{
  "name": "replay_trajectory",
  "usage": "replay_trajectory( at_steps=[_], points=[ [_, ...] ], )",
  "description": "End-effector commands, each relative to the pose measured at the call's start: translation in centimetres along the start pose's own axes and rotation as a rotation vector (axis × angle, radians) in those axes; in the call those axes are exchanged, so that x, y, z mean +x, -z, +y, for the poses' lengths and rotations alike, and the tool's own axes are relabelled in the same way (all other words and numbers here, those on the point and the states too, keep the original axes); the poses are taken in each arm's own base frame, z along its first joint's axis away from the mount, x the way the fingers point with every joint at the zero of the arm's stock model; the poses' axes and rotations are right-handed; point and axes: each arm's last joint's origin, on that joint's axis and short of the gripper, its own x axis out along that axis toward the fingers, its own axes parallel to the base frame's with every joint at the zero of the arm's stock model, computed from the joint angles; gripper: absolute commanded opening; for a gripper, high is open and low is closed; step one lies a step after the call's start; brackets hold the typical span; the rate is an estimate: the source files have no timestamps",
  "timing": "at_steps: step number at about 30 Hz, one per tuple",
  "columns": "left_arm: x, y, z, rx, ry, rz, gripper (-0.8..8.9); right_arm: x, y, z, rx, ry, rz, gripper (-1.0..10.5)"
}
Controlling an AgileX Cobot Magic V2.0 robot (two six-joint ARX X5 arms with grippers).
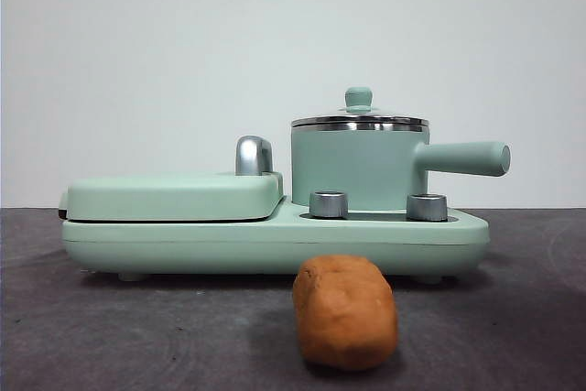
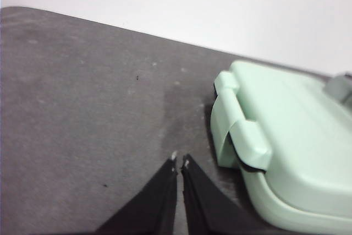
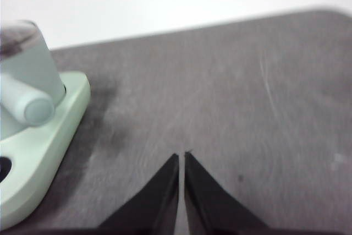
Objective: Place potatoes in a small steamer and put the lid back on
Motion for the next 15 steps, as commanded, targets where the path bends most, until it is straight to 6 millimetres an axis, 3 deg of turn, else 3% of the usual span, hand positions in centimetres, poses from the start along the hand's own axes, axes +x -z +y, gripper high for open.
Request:
replay_trajectory(
  at_steps=[1, 7, 15],
  points=[
    [-0.5, -1.4, -0.5, -0.154, 0.054, -0.032, 0.17, -0.8, -1.9, 0.5, 0.073, -0.019, -0.024, 0.1],
    [-1.6, -5.2, -1.9, -0.24, 0.171, -0.065, 0.17, -2.2, -6.4, 1.9, 0.141, -0.079, -0.027, 0.1],
    [-1.2, -10.4, -3.7, -0.232, 0.297, 0.051, 0.19, -3.1, -12.1, 3.8, 0.063, -0.227, 0.142, 0.1]
  ],
)
